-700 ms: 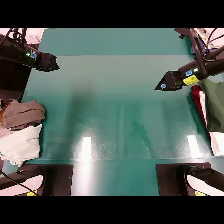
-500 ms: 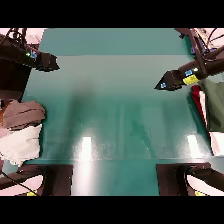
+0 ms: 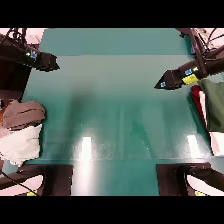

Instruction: Fold the shirts.

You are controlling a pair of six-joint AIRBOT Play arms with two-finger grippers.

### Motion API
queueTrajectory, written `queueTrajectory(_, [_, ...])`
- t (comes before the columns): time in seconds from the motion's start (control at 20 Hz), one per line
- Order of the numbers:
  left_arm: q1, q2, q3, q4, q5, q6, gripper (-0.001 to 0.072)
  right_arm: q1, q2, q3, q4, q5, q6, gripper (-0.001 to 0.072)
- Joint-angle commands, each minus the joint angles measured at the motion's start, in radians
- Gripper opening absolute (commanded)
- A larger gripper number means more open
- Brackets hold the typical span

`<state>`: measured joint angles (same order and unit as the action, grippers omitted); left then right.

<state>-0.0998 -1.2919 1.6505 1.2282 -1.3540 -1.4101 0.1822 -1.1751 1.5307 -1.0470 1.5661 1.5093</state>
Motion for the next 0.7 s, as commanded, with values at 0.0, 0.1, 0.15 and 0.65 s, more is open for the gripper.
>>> queueTrajectory(0.0, [0.000,0.000,0.000,-0.008,0.031,0.002,0.0028,0.001,0.000,0.001,-0.001,-0.011,0.000,0.0016])
queueTrajectory(0.1, [0.000,0.001,0.003,-0.009,0.039,0.003,0.0029,0.001,0.000,0.001,-0.001,-0.013,0.000,0.0016])
queueTrajectory(0.15, [0.000,0.002,0.003,-0.003,0.038,0.004,0.0028,0.001,0.000,0.001,-0.001,-0.015,0.000,0.0017])
queueTrajectory(0.65, [0.000,0.005,-0.015,0.294,-0.214,-0.024,0.0320,0.001,0.000,0.001,-0.001,-0.025,-0.021,0.0016])
